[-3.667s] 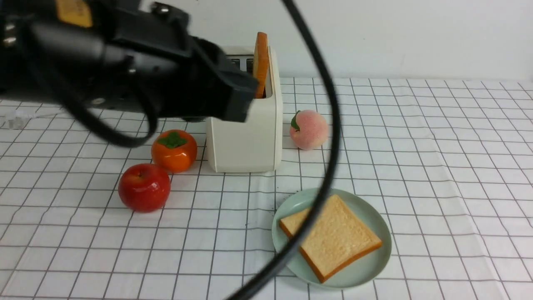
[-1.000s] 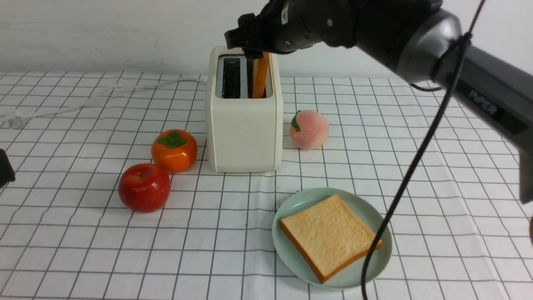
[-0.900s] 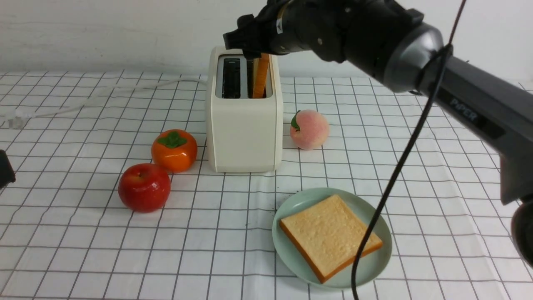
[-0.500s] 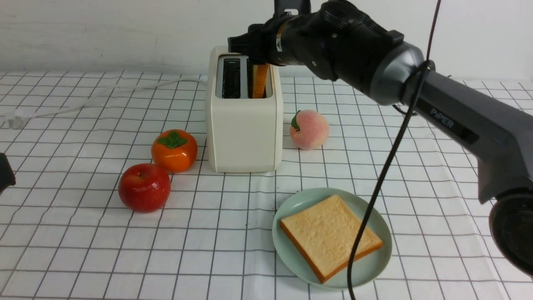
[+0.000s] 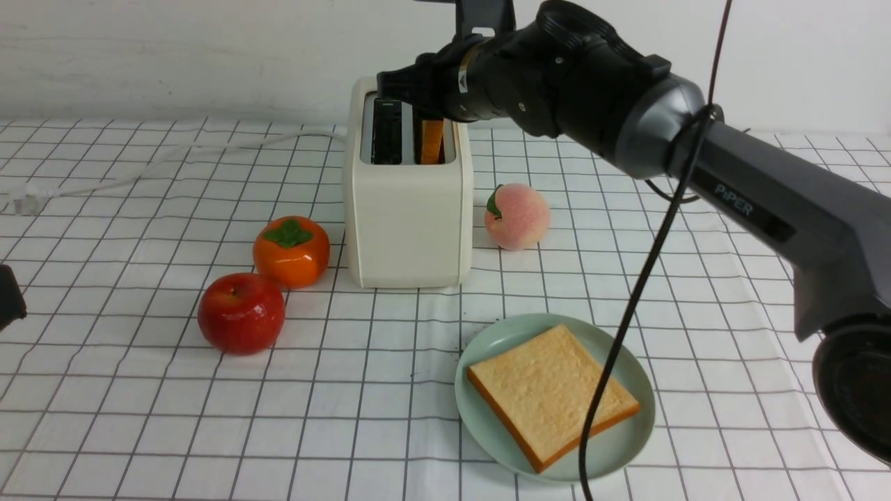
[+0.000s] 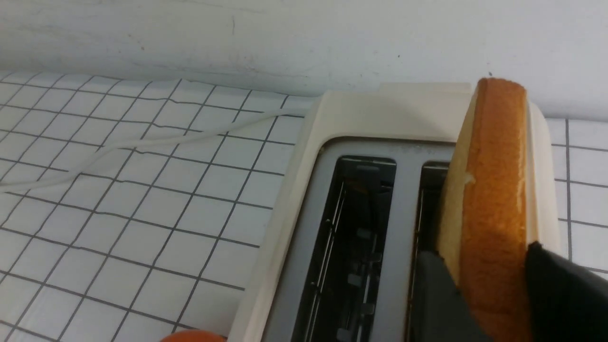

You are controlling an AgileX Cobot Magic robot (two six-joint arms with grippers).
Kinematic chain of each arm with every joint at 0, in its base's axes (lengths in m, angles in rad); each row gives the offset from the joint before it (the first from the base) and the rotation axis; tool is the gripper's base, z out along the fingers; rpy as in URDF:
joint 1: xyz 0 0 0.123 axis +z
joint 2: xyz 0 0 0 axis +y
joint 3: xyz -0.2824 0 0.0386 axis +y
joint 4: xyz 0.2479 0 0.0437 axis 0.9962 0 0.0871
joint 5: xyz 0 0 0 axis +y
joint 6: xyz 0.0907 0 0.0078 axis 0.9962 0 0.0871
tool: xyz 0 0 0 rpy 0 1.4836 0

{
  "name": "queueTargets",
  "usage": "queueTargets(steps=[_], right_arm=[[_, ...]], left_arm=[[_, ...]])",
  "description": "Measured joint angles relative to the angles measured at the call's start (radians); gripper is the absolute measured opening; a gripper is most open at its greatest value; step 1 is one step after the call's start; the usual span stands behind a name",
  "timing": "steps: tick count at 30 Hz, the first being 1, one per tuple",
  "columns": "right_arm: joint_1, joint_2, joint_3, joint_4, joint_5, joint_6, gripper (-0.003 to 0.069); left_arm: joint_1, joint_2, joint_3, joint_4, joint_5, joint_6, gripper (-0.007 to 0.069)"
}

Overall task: Take toasted bread from bread machine on white checkered table place on plate.
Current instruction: 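Grasp the toast slice in the toaster and pull it up out of the slot with the right gripper, then place the held slice of bread on top of the slice on the plate with the right gripper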

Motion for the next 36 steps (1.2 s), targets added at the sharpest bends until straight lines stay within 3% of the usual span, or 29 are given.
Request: queueTargets(steps=[8,25,31,33,36], right_arm=[[0.000,0.000,0.000,0.007,0.000,0.000,0.0083],[0.002,-0.231,0.000,0.003,0.008,-0.028,0.0077],[0.010,-0.433,-0.006,0.100,0.301,-0.306,0.0077],[0.006,-0.455,-0.008,0.124,0.364,-0.349,0.0077],[-0.017,-0.525,-0.009,0.181,0.647,-0.469,0.0074]], left_arm=[[0.000,0.000,0.000,0.000,0.000,0.001,-0.0011],[0.000,0.000,0.000,0.000,0.000,0.001,-0.0009],[0.000,0.000,0.000,0.000,0.000,0.001,-0.0006],[0.000,0.000,0.000,0.000,0.000,0.001,-0.0006],[0.000,0.000,0.000,-0.001,0.000,0.001,-0.0006]])
